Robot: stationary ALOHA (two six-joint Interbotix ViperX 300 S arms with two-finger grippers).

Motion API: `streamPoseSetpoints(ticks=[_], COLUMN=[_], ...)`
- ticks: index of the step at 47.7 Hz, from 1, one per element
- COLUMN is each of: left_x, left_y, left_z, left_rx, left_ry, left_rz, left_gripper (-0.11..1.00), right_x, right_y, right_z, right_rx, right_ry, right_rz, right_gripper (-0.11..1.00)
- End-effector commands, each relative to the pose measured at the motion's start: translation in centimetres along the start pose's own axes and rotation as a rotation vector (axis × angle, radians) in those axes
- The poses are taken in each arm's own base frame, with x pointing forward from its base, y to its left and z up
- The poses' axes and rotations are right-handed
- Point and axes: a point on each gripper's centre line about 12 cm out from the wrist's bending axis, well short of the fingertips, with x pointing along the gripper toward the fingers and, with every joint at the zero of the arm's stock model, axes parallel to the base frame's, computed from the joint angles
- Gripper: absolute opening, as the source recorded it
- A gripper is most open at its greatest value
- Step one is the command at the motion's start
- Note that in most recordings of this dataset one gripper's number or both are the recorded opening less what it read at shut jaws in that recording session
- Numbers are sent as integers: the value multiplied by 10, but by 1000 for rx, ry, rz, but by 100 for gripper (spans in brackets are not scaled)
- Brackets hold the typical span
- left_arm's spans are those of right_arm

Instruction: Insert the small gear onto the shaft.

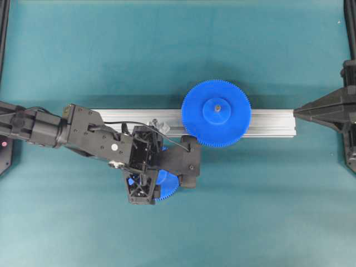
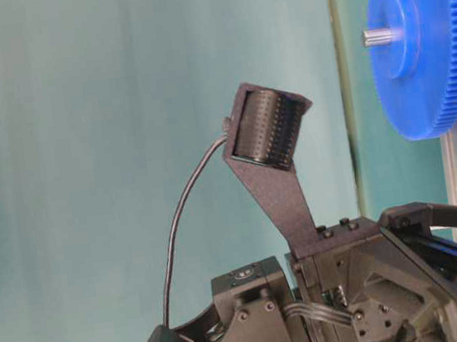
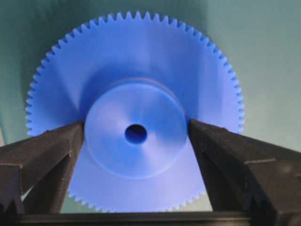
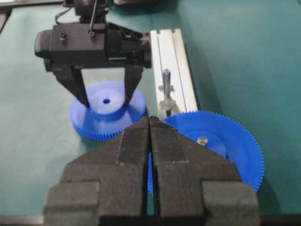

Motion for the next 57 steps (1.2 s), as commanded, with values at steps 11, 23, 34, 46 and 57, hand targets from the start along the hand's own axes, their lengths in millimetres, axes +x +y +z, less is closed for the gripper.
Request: streamPoseSetpoints(ticks=[11, 23, 34, 46, 57], left_x=[-8, -8, -7, -6, -4], left_y=[-2, -2, -2, -2, -2], left_z=[6, 5, 4, 3, 2], left_rx=[4, 5, 4, 4, 5], left_ry=[-38, -35, -30, -27, -18], left_rz=[-5, -4, -4, -4, -2], left_gripper=[92, 92, 92, 92, 91], right_x=[1, 1, 1, 1, 1], right_y=[0, 0, 0, 0, 0], right_z=[2, 2, 3, 2, 2], right_rx=[13, 13, 14, 13, 13], right_ry=[-5, -6, -8, -5, -6], right_rz=[-1, -1, -1, -1, -1], right_gripper=[1, 1, 1, 1, 1])
